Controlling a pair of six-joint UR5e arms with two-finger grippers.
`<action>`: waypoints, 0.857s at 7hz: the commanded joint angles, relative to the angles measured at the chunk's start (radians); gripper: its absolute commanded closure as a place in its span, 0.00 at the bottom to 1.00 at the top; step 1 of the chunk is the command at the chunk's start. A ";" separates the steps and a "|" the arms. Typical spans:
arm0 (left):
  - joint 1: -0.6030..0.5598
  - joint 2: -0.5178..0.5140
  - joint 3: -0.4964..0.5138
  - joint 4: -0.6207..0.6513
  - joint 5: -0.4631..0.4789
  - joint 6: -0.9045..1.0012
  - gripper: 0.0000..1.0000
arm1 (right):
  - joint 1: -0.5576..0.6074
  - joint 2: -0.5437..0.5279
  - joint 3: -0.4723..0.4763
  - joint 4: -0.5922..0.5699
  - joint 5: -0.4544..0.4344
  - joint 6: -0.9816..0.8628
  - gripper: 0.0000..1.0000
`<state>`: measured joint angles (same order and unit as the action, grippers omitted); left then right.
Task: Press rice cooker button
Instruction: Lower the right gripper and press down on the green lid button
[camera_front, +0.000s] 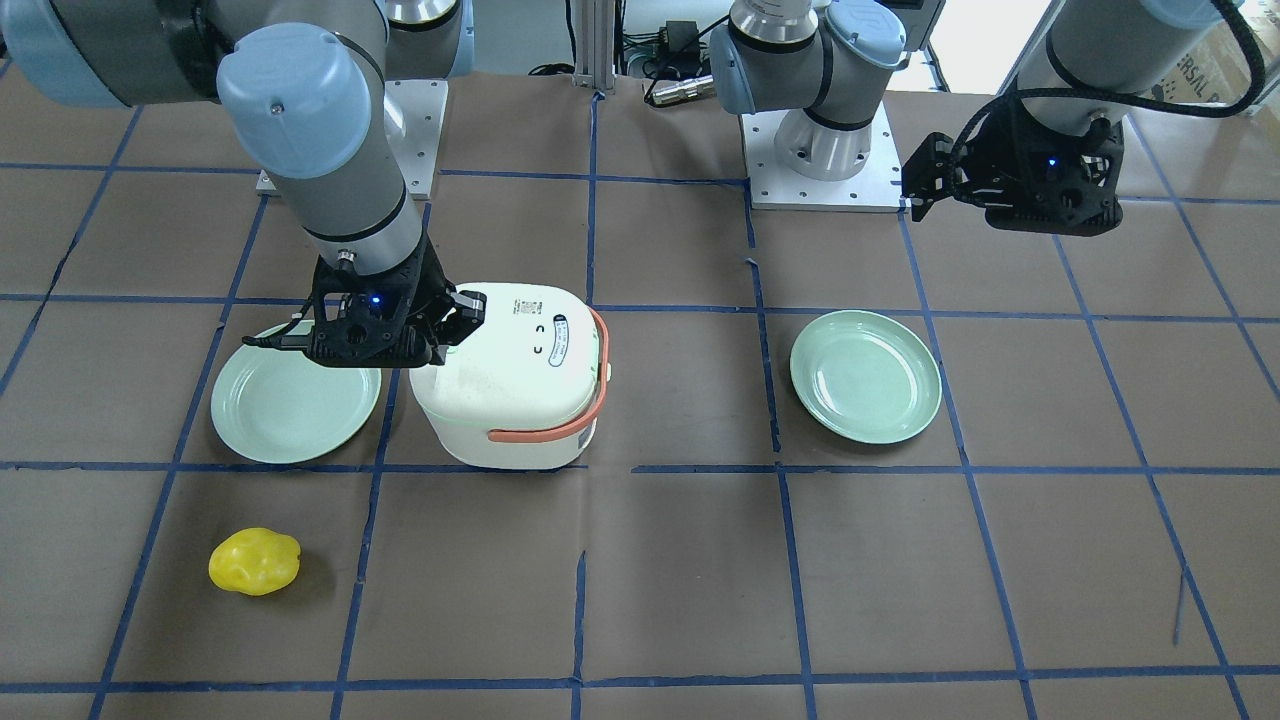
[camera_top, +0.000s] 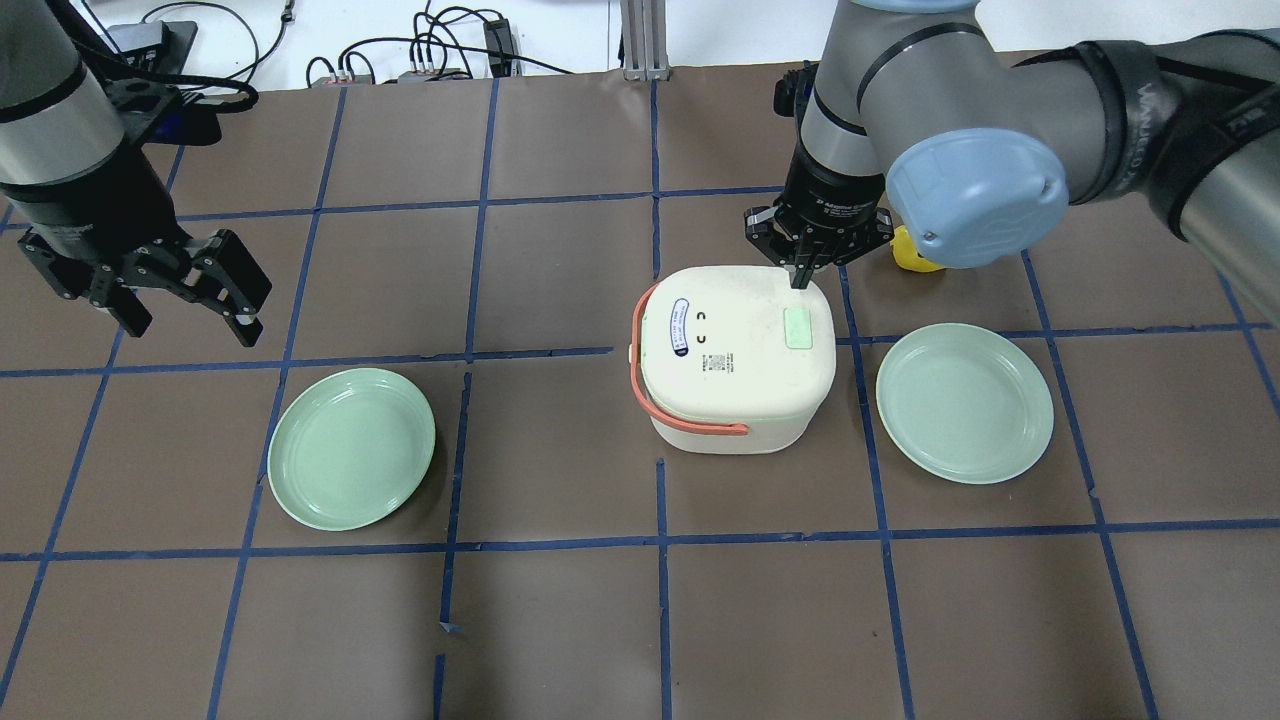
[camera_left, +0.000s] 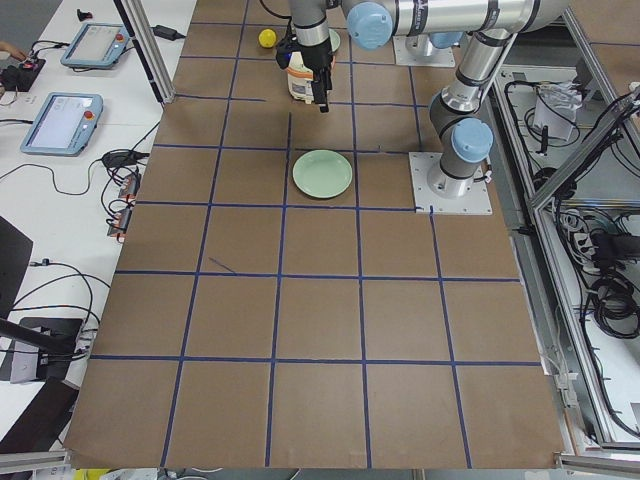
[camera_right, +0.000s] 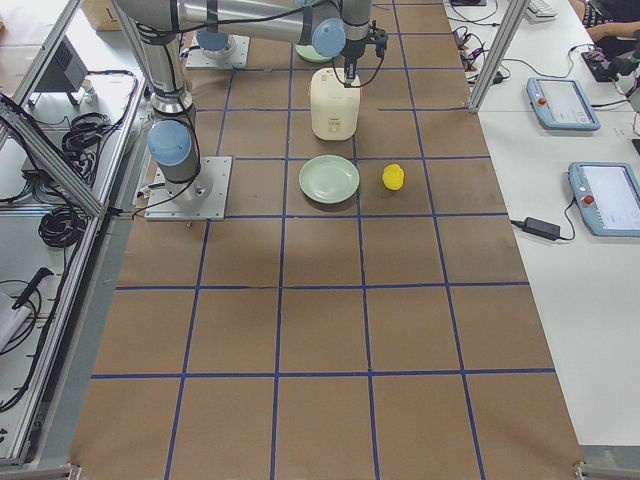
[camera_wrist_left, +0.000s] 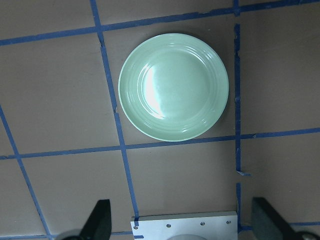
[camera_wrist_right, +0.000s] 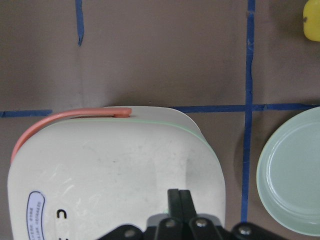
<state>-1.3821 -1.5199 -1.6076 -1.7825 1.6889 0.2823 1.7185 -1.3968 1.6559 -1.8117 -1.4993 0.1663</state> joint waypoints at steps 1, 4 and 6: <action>0.000 0.000 0.000 0.000 0.000 0.000 0.00 | 0.000 0.006 0.040 -0.014 0.001 0.002 0.89; 0.000 0.000 0.000 0.000 0.000 0.000 0.00 | 0.000 0.001 0.055 -0.034 0.002 0.013 0.89; 0.000 0.000 0.000 0.000 0.000 0.000 0.00 | 0.001 -0.010 0.029 -0.014 -0.004 0.019 0.89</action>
<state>-1.3821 -1.5202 -1.6076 -1.7825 1.6889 0.2823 1.7187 -1.3986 1.7026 -1.8391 -1.4991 0.1810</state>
